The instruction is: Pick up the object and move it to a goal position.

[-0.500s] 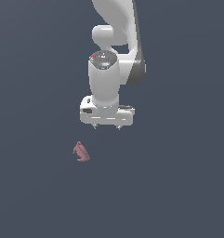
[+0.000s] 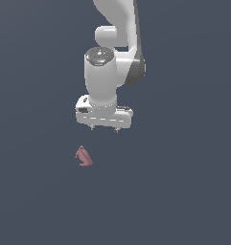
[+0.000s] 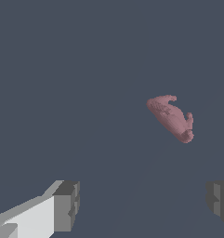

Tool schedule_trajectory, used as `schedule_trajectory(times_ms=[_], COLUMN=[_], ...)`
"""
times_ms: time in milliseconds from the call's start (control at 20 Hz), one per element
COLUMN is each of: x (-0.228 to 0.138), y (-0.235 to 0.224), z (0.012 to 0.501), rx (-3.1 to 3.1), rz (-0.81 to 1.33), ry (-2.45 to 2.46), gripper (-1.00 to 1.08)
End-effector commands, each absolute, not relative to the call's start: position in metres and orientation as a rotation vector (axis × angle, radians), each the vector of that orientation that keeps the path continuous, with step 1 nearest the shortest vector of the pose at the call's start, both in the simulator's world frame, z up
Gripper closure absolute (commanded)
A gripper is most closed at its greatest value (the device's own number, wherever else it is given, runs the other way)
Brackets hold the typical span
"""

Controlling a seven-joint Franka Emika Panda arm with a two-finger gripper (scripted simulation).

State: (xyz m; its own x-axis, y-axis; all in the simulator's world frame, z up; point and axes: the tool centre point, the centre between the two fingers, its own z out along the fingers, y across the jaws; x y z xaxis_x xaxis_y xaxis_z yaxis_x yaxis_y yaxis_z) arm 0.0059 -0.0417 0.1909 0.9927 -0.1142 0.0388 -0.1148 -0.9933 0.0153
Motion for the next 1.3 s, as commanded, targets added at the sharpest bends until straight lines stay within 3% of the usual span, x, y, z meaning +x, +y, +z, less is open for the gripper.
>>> schedule_trajectory(times_ms=[0, 1250], x=[0.005, 0.029], y=[-0.045, -0.087], z=[0.193, 0.146], rx=[3.114, 3.098], rz=[0.06, 0.025], ry=[-0.19, 0.329], gripper=[-0.92, -0.92])
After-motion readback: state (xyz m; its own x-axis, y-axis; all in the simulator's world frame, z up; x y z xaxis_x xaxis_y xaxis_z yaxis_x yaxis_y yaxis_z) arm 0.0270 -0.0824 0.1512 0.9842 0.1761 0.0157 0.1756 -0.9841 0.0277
